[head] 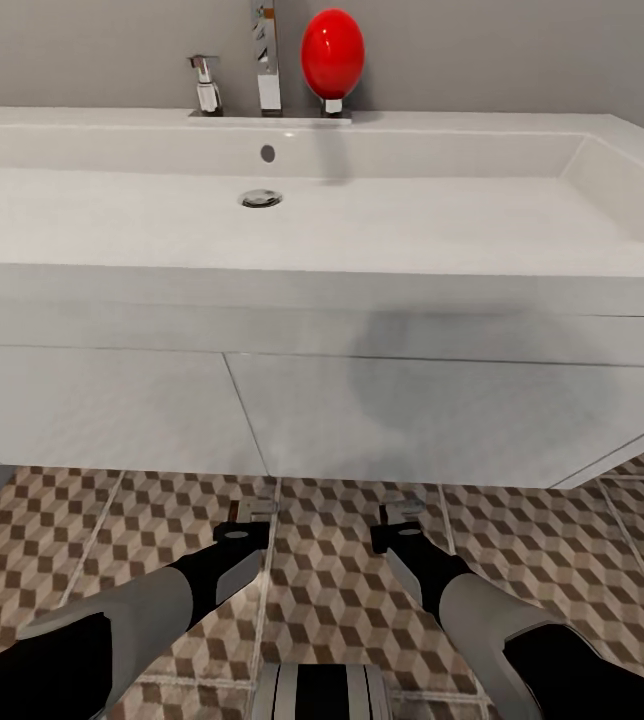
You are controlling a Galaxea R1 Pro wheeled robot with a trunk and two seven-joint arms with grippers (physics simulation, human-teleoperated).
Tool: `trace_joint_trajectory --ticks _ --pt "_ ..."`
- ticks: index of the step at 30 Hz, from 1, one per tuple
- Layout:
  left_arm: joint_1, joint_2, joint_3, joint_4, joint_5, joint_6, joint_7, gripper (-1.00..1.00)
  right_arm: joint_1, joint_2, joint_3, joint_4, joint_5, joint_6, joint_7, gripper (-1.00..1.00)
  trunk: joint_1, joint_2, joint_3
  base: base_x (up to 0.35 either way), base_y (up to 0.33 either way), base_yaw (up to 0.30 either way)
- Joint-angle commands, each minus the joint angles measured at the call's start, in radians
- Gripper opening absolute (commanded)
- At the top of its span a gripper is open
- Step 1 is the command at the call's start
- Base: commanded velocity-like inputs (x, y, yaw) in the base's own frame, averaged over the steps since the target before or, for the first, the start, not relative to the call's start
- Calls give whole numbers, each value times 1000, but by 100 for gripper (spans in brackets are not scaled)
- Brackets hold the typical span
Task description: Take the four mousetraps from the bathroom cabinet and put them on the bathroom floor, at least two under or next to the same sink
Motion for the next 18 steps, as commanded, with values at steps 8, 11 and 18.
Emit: trace_joint_trajectory --ticks 8,11,18 --pt "-1 0 -8 -2 -3 6 7 -100 0 -2 9 -5 -9 5 -6 -100 0 0 -1 0 0 0" --pt "-1 -4 -4 -3 -2 8 7 -100 0 -1 11 -8 -9 5 -9 -100 0 0 -1 0 0 0" --pt "-54 -24 4 -12 0 16 5 -100 -17 1 10 -10 -10 29 -63 -100 0 0 -1 0 0 0"
